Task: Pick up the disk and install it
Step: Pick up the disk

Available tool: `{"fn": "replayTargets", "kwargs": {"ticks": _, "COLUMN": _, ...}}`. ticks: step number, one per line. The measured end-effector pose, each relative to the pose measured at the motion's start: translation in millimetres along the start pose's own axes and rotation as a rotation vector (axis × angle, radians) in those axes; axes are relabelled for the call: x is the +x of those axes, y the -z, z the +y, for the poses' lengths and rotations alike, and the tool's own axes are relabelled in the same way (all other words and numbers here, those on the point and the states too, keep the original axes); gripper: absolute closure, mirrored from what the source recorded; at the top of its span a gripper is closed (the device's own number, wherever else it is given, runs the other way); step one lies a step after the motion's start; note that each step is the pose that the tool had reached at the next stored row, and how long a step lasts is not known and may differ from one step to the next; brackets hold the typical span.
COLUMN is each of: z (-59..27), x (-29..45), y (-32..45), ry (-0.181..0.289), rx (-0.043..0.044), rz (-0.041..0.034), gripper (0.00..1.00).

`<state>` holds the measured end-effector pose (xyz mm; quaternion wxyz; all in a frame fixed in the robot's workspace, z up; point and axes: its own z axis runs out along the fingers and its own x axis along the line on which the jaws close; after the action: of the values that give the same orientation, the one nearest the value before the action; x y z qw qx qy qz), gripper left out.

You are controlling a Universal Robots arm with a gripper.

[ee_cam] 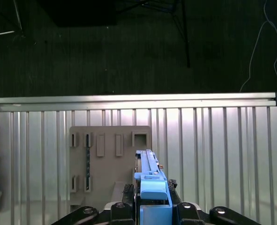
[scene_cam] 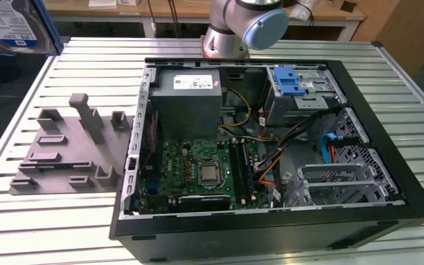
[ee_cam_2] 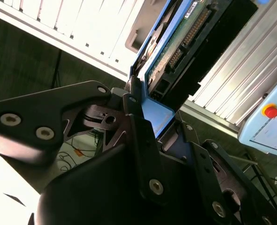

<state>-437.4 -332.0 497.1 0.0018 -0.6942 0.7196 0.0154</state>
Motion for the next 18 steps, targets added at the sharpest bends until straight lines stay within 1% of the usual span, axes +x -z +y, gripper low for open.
{"fn": "replayTargets", "kwargs": {"ticks": 17, "z": -6.1, "x": -0.2, "y": 0.1, "ry": 0.000, "rx": 0.0000, "rz": -0.0001, "gripper": 0.64}}
{"fn": "replayTargets", "kwargs": {"ticks": 18, "z": -7.5, "x": -0.3, "y": 0.1, "ry": 0.000, "rx": 0.0000, "rz": -0.0001, "gripper": 0.64}}
